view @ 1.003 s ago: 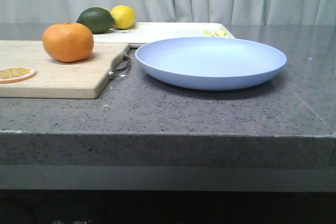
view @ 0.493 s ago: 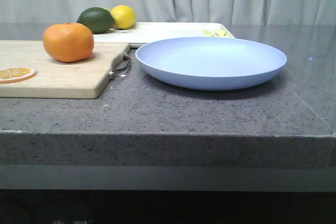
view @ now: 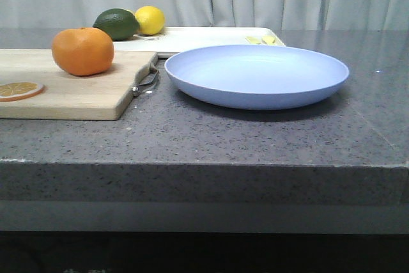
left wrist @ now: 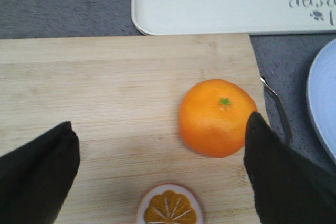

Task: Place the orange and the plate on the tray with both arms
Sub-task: 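Lower the left gripper over the orange and close on it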

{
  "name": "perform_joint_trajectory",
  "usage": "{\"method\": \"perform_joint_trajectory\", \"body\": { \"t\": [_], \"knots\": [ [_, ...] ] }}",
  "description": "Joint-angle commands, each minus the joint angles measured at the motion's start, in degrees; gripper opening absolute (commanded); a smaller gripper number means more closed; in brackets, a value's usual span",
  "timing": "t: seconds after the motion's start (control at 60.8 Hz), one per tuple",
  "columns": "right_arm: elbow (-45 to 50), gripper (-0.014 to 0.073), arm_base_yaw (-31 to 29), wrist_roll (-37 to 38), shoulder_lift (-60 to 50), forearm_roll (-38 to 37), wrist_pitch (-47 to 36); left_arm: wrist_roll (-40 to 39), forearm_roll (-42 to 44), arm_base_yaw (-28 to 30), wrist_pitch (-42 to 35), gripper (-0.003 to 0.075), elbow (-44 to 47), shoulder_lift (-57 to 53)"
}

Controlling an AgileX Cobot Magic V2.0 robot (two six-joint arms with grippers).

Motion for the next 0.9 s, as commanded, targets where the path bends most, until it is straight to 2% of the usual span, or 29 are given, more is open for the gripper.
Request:
{"method": "perform_joint_trajectory", "body": {
  "t": [0.0, 0.164, 0.378, 0.756, 0.888],
  "knots": [
    [-1.91, 0.0643, -0.15, -0.08, 0.43, -0.01, -4.32, 0.61, -0.65, -2.81, 3.32, 0.0609, -8.95, 4.85],
    [-1.91, 0.0643, -0.15, -0.08, 0.43, -0.01, -4.32, 2.55, 0.62, -6.32, 10.11, 0.0609, -20.12, 15.68],
    [-1.91, 0.0643, -0.15, -0.08, 0.43, -0.01, -4.37, 2.55, 1.46, -6.75, 17.36, 0.0609, -30.17, 25.79],
    [-1.91, 0.0643, -0.15, -0.08, 0.43, -0.01, -4.37, 2.55, 1.57, -6.75, 27.05, 0.0609, -32.2, 30.61],
    [-1.91, 0.0643, -0.15, -0.08, 0.43, -0.01, -4.37, 2.55, 1.57, -6.75, 27.29, 0.0608, -32.2, 30.61]
  ]
}}
